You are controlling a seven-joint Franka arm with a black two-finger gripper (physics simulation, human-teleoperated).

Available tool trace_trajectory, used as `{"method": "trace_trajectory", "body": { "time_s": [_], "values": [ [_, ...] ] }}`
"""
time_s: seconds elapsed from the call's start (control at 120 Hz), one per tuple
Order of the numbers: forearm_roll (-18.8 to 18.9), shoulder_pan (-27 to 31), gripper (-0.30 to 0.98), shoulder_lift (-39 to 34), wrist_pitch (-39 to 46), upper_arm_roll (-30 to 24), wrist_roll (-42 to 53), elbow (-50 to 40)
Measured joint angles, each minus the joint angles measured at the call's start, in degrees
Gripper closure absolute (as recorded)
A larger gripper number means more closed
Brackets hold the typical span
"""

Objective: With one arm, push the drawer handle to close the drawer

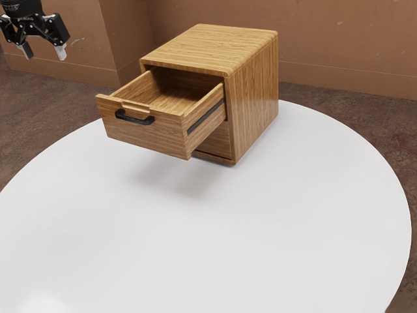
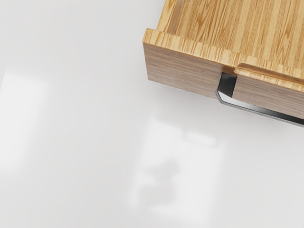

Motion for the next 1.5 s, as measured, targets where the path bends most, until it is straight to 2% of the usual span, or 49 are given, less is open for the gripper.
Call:
{"method": "trace_trajectory", "body": {
  "time_s": [0.133, 0.242, 0.4, 0.467, 0.525, 0.683, 0.742, 0.783, 0.933, 1.067, 1.1, 1.167, 1.283, 1.383, 1.5],
  "values": [
    [0.0, 0.0, 0.02, -0.1, 0.0, 0.0, 0.0, 0.0],
    [0.9, -1.0, 0.02, -6.2, -1.2, -1.4, -0.1, 10.5],
    [1.3, -3.9, 0.02, -7.3, -2.5, -2.6, -0.3, 12.0],
    [-0.7, -4.4, 0.02, -9.1, -3.7, -2.3, -0.2, 5.9],
    [-1.4, -5.9, 0.02, -14.1, -4.0, -2.4, -0.2, -2.2],
    [-1.0, -7.7, 0.02, -39.0, -0.2, -4.7, -0.4, -42.1],
    [-0.9, -5.1, 0.02, -43.1, 0.6, -5.1, -0.5, -53.2],
    [0.1, -5.0, 0.02, -44.0, 2.0, -5.2, -0.6, -57.5],
    [4.3, -6.7, 0.02, -38.5, 12.6, -5.6, 2.1, -60.7],
    [3.5, -6.1, 0.04, -33.0, 20.8, -5.5, 4.3, -60.0],
    [3.2, -6.0, 0.09, -32.3, 22.2, -5.5, 4.7, -59.6],
    [2.9, -6.0, 0.26, -30.6, 24.4, -5.4, 5.3, -58.1],
    [2.9, -6.2, 0.52, -23.8, 27.0, -5.3, 6.0, -52.7],
    [3.0, -6.2, 0.64, -19.7, 28.5, -4.8, 6.5, -49.8],
    [3.1, -6.3, 0.71, -17.3, 29.6, -4.7, 7.0, -47.4]
  ]
}}
